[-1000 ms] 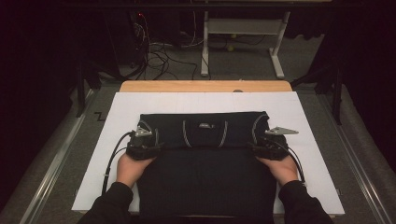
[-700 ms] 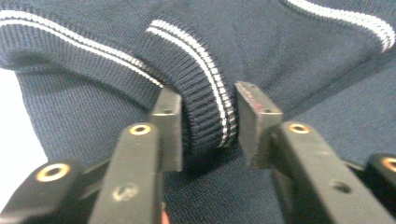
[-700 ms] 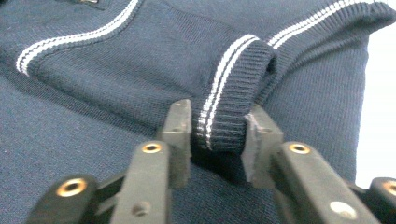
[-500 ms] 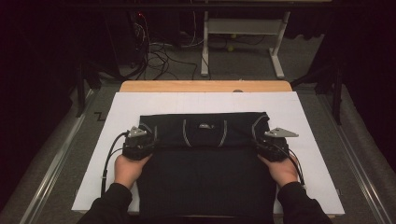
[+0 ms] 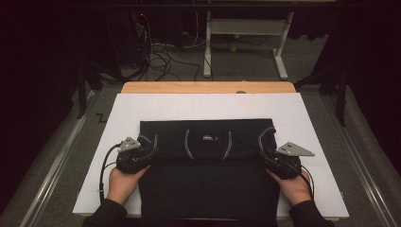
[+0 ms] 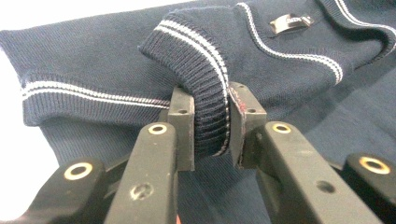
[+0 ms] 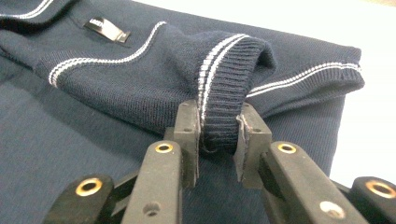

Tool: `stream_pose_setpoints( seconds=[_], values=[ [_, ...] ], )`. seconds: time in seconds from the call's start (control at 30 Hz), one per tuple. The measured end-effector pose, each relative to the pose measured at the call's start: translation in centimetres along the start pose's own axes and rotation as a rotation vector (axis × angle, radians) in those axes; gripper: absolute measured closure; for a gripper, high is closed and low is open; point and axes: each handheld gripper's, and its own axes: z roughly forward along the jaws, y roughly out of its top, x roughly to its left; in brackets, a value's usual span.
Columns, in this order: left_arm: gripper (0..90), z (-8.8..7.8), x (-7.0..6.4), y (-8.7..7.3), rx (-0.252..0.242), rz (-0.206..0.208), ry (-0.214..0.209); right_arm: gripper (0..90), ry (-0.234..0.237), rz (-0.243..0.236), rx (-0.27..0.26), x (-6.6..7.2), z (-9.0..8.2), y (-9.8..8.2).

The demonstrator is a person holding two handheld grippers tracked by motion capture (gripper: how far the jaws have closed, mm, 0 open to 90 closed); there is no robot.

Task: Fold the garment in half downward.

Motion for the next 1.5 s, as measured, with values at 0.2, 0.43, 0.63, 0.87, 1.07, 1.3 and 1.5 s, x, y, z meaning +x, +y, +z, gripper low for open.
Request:
stream_pose_setpoints(
  seconds=[0.2, 0.43, 0.63, 0.87, 1.07, 1.3, 1.5],
  values=[
    [70.5, -0.8, -1.1, -0.9, 0.013, 0.023, -0.010, 74.4, 0.009, -0.001, -0.003, 0.4, -1.0, -0.7],
    [70.4, -1.6, -1.7, -1.6, 0.017, 0.029, -0.022, 74.4, 0.012, -0.021, 0.007, 1.0, -2.0, -1.5],
    [70.3, -2.0, -1.9, -2.2, 0.022, 0.022, -0.039, 74.1, 0.013, -0.023, 0.013, 1.4, -2.6, -1.9],
    [70.2, -1.7, -2.0, -2.9, 0.057, 0.022, -0.040, 74.0, 0.013, -0.020, 0.027, 1.5, -2.7, -2.4],
    [70.0, -1.6, -2.1, -3.4, 0.084, 0.020, -0.039, 73.5, 0.015, -0.022, 0.046, 1.6, -2.8, -2.8],
    [68.4, -1.2, -2.1, -3.9, 0.104, 0.029, -0.026, 71.4, 0.020, -0.008, 0.102, 1.5, -2.4, -3.3],
    [64.5, -1.3, -2.1, -4.1, 0.102, 0.011, -0.035, 67.2, 0.014, 0.001, 0.130, 1.5, -2.2, -3.3]
  ],
)
